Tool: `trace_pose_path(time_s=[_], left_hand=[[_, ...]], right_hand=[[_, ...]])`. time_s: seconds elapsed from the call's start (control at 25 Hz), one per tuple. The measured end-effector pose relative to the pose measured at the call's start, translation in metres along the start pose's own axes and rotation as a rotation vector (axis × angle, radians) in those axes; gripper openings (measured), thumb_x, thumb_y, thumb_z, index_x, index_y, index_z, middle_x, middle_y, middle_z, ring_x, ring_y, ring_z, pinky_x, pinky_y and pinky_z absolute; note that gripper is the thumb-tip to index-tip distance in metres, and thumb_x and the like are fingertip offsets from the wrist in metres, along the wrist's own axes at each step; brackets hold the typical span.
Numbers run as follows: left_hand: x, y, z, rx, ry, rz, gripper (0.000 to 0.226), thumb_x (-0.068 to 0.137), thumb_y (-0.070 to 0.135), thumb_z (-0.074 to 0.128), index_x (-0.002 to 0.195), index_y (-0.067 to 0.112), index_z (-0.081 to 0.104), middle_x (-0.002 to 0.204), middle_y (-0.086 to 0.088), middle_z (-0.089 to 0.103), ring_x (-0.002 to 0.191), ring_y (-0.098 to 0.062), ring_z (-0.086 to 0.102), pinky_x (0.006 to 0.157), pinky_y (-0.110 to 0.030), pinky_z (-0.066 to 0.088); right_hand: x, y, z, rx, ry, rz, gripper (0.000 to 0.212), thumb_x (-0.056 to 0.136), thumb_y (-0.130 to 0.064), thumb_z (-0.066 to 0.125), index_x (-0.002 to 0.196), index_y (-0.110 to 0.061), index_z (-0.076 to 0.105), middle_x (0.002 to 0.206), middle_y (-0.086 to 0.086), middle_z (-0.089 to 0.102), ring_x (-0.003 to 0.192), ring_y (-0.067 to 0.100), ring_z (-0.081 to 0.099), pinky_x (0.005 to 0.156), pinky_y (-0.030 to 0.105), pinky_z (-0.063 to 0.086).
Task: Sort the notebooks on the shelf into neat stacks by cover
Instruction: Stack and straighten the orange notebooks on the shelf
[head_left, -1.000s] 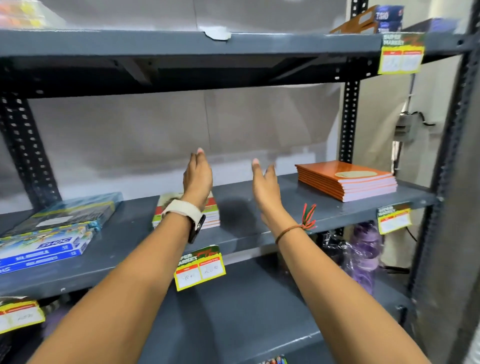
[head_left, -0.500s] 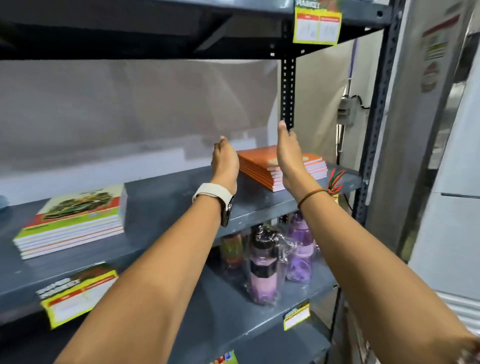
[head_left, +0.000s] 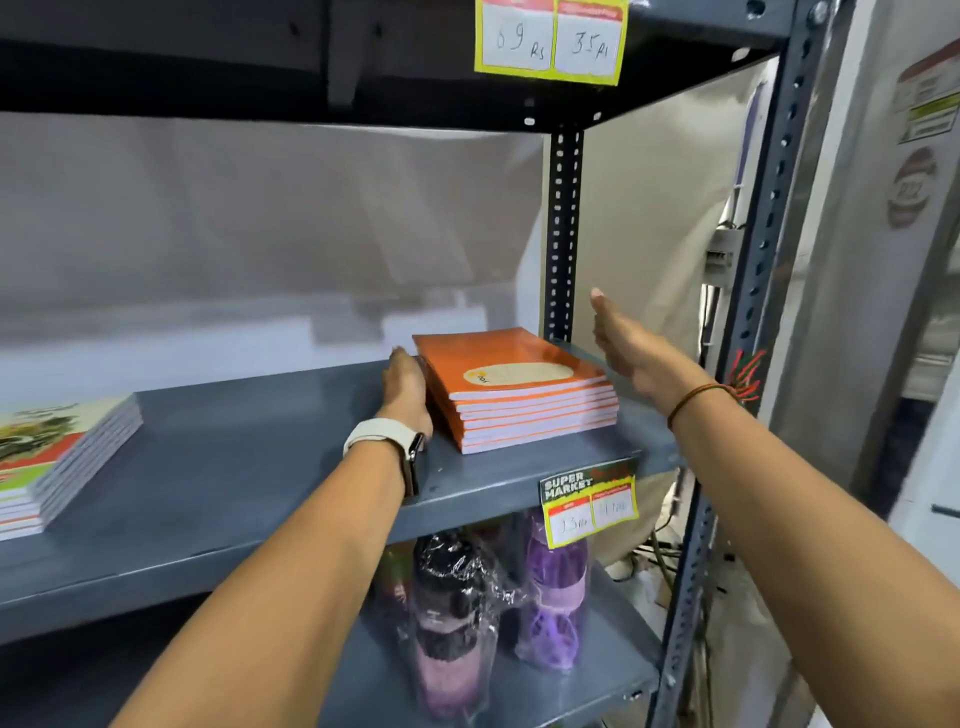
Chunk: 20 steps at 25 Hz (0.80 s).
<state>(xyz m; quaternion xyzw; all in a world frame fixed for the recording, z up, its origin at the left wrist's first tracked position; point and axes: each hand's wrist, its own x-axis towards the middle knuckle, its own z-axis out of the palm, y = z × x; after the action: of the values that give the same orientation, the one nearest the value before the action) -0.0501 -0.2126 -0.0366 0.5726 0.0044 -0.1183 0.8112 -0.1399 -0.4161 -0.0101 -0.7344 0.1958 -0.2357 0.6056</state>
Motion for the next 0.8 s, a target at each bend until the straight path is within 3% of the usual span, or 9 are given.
trace_pose_path(time_s=[0.04,0.08,0.16,0.2,0.32,0.44,0.56,0.64,0.8], left_hand=[[0.006,0.000,0.002,0.006,-0.003,0.004,0.048,0.105,0.037,0.021,0.135,0.010,0.045,0.142,-0.009,0.049,0.130,-0.024,0.048,0.100,-0.028,0.035],[0.011,0.000,0.004,0.004,-0.009,-0.010,0.045,0.105,0.038,0.021,0.118,0.010,0.054,0.132,-0.011,0.057,0.123,-0.025,0.053,0.096,-0.028,0.037],[0.023,0.001,0.007,0.004,-0.022,-0.048,0.046,0.104,0.040,0.023,0.080,0.014,0.053,0.092,-0.013,0.066,0.086,-0.025,0.064,0.080,-0.029,0.044],[0.026,0.002,0.009,0.031,-0.035,-0.048,0.047,0.103,0.039,0.025,0.072,0.015,0.050,0.073,-0.010,0.065,0.068,-0.022,0.063,0.070,-0.029,0.047],[0.036,0.004,0.016,0.131,-0.023,-0.010,0.044,0.101,0.025,0.033,0.059,0.017,0.045,0.038,0.000,0.058,0.040,-0.019,0.056,0.052,-0.026,0.043],[0.049,0.005,0.017,0.179,-0.003,0.005,0.036,0.094,0.013,0.040,0.059,0.014,0.047,0.044,-0.004,0.055,0.048,-0.022,0.049,0.054,-0.026,0.042],[0.057,0.009,0.021,0.201,0.055,0.020,0.031,0.093,0.007,0.038,0.063,0.013,0.043,0.058,-0.007,0.044,0.049,-0.020,0.042,0.052,-0.025,0.036],[0.058,0.012,0.024,0.216,0.058,0.032,0.035,0.097,0.006,0.036,0.063,0.013,0.041,0.060,-0.007,0.043,0.051,-0.020,0.041,0.050,-0.025,0.034],[0.059,0.010,0.030,0.242,0.015,0.035,0.036,0.099,0.010,0.036,0.064,0.014,0.043,0.056,-0.005,0.047,0.047,-0.019,0.044,0.049,-0.024,0.033]], right_hand=[[0.010,0.007,-0.004,0.025,-0.047,0.050,0.047,0.095,-0.062,0.036,0.099,-0.024,0.064,0.092,0.006,0.065,0.088,0.014,0.058,0.070,0.024,0.041],[0.020,0.014,-0.006,0.065,-0.102,0.089,0.054,0.094,-0.063,0.037,0.105,-0.020,0.066,0.100,0.013,0.069,0.093,0.029,0.061,0.075,0.029,0.050],[0.039,0.025,-0.008,0.121,-0.193,0.187,0.078,0.095,-0.063,0.033,0.146,-0.005,0.039,0.149,0.021,0.041,0.136,0.040,0.042,0.112,0.046,0.037],[0.046,0.030,-0.006,0.127,-0.244,0.221,0.083,0.095,-0.064,0.029,0.152,-0.004,0.026,0.156,0.018,0.030,0.142,0.035,0.034,0.117,0.047,0.029],[0.066,0.032,0.003,0.130,-0.403,0.256,0.075,0.094,-0.067,0.022,0.138,-0.010,0.044,0.138,0.017,0.051,0.123,0.031,0.053,0.105,0.043,0.043],[0.079,0.028,0.014,0.132,-0.439,0.276,0.070,0.094,-0.067,0.019,0.119,-0.010,0.052,0.137,0.024,0.053,0.106,0.036,0.058,0.087,0.042,0.048],[0.096,0.028,0.025,0.093,-0.406,0.275,0.092,0.091,-0.072,0.021,0.145,0.001,0.035,0.140,0.030,0.046,0.120,0.050,0.050,0.114,0.052,0.031],[0.106,0.028,0.030,0.096,-0.400,0.273,0.099,0.087,-0.076,0.024,0.148,0.003,0.028,0.128,0.029,0.054,0.113,0.049,0.055,0.113,0.049,0.032],[0.112,0.026,0.033,0.095,-0.412,0.250,0.090,0.092,-0.071,0.016,0.151,-0.004,0.023,0.153,0.024,0.033,0.140,0.040,0.036,0.105,0.044,0.042]])
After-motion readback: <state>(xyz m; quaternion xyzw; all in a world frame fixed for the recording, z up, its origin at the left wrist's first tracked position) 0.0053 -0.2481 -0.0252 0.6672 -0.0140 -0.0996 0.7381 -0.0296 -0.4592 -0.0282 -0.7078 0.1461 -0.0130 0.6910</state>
